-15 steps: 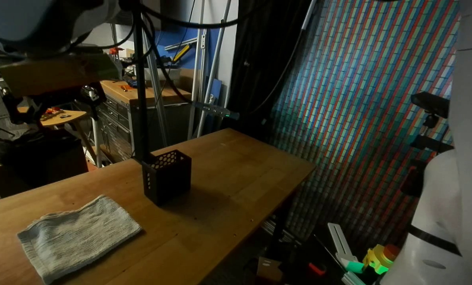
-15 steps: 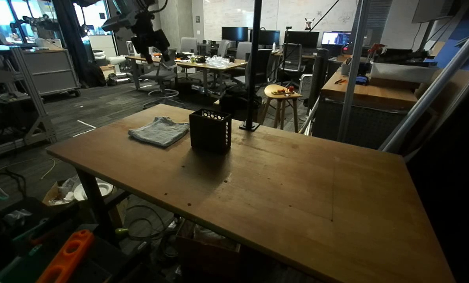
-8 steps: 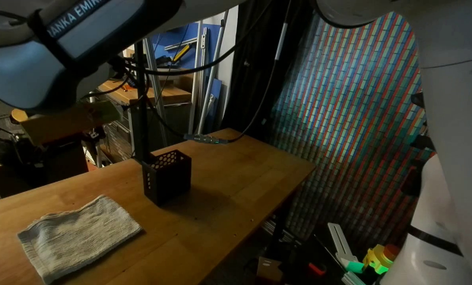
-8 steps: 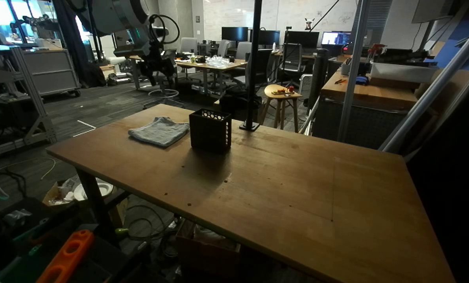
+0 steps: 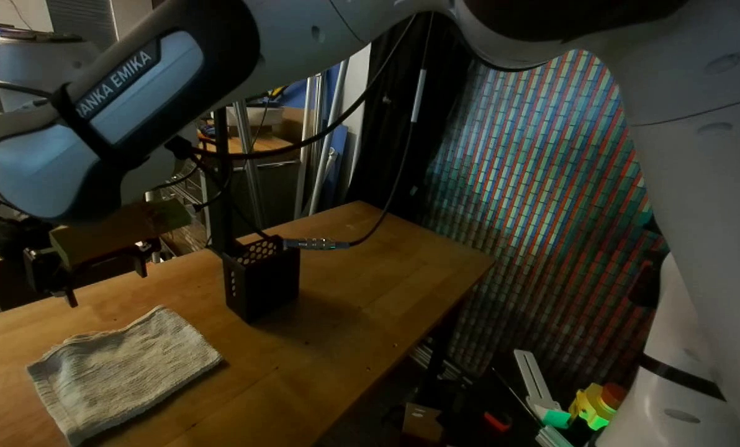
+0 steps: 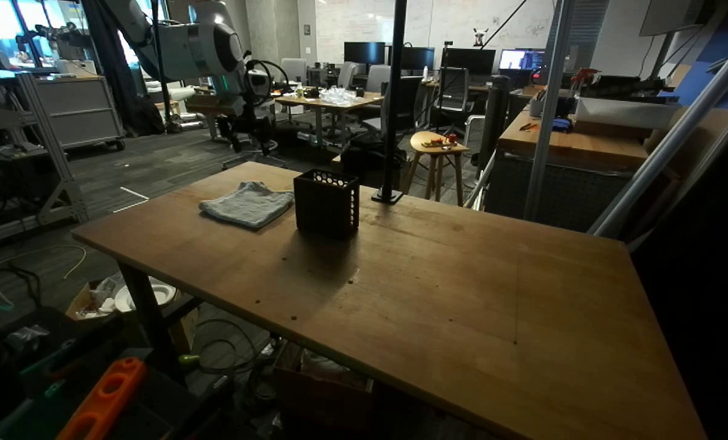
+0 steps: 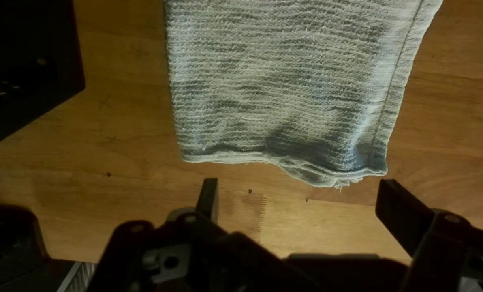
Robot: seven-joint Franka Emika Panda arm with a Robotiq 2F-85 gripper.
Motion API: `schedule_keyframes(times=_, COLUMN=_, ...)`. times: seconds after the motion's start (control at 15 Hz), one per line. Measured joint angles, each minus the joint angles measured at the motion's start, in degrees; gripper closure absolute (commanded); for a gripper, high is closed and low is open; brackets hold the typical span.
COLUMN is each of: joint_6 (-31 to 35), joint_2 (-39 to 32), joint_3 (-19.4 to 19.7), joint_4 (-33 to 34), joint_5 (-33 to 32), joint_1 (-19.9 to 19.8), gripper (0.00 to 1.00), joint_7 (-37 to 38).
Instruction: Shove the cloth into the box
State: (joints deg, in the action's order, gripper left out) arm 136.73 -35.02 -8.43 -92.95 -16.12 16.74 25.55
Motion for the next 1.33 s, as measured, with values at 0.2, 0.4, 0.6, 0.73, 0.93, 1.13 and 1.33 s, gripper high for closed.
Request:
schedule_keyframes(times=0.2, joint_6=0.85, joint_2=-1.75, joint_3=0.28, joint_4=0.06, joint_5=1.02, joint_1=0.3, gripper=0.0, joint_7=-1.67)
schedule_keyframes(times=0.4, joint_6=0.87, joint_2=-3.47, joint_3=0.81, joint_4=0.07, joint_5=1.14, joint_1=0.91, gripper=0.0, joint_7=-3.09)
schedule_keyframes(times=0.6, joint_6=0.87, joint_2=-4.88, joint_3=1.12, joint_4=0.08, joint_5=1.14, joint_1=1.58, gripper=0.0, joint_7=-4.76)
schedule_keyframes(times=0.73, joint_6=0.87, joint_2=-5.63, joint_3=1.29, joint_4=0.1, joint_5=1.14, joint_1=1.86, gripper=0.0, joint_7=-5.82)
schedule_keyframes(times=0.93, joint_6=0.89, joint_2=-6.59, joint_3=1.94, joint_4=0.1, joint_5=1.14, joint_1=1.92, gripper=0.0, joint_7=-7.25)
schedule_keyframes(times=1.13, joint_6=1.06, joint_2=-7.83, joint_3=2.9, joint_4=0.09, joint_5=1.14, joint_1=1.88, gripper=0.0, joint_7=-8.61)
schedule_keyframes(times=1.33, joint_6=1.79, joint_2=-9.29, joint_3=3.15, joint_4=0.1, joint_5=1.26, joint_1=1.52, gripper=0.0, joint_7=-9.98)
